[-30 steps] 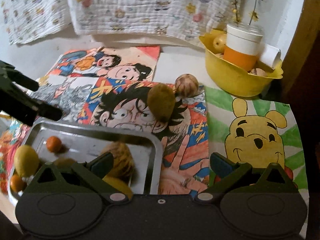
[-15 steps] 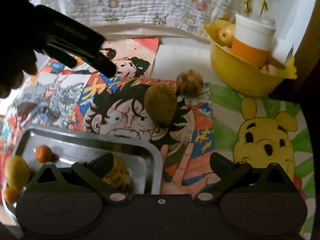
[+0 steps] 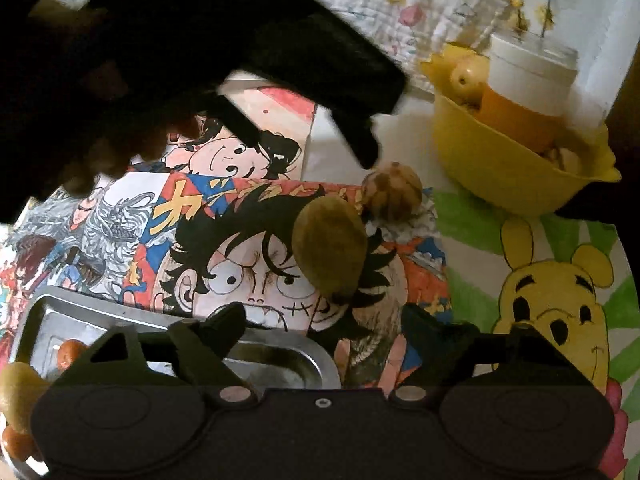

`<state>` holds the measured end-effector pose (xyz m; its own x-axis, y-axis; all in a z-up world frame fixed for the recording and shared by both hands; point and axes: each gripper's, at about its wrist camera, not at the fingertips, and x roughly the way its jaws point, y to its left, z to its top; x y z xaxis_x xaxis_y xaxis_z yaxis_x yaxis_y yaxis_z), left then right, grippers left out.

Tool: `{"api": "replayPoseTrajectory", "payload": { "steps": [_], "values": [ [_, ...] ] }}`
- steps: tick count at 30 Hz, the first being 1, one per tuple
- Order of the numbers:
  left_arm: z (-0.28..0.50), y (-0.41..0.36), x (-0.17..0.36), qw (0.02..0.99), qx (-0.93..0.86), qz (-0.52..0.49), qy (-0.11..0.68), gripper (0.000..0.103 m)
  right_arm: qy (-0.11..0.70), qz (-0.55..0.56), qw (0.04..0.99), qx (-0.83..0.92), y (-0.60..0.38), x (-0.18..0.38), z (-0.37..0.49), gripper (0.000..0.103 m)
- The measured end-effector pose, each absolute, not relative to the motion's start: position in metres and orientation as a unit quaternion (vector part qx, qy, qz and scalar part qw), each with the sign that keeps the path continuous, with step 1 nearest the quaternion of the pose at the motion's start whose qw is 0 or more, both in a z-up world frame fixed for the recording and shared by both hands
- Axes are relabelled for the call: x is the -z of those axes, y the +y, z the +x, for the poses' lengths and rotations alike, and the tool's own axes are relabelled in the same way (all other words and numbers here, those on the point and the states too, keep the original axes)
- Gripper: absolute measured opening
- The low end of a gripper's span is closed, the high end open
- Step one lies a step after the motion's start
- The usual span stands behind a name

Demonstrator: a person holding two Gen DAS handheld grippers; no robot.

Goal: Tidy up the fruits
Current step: 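Grasp a brown oval fruit with the right tool while the left tool grasps a striped round fruit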

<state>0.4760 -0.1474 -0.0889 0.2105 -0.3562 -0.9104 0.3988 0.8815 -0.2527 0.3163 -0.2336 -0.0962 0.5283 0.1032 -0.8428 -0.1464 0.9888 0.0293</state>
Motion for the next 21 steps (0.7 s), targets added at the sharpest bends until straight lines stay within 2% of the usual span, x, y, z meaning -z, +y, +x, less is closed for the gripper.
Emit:
{"api": "replayPoseTrajectory", "payload": {
  "steps": [9, 16, 21],
  "values": [
    [0.495, -0.177, 0.098, 0.76, 0.269, 0.035, 0.591, 0.101, 0.463, -0.04, 0.884, -0.056, -0.228, 0.104, 0.335, 0.076],
    [0.506, -0.188, 0.109, 0.738, 0.283, 0.08, 0.607, 0.081, 0.462, -0.066, 0.881, -0.077, -0.226, 0.11, 0.34, 0.069],
    [0.508, -0.194, 0.112, 0.73, 0.297, 0.075, 0.611, 0.074, 0.472, -0.071, 0.875, -0.084, -0.223, 0.115, 0.348, 0.066]
  ]
}}
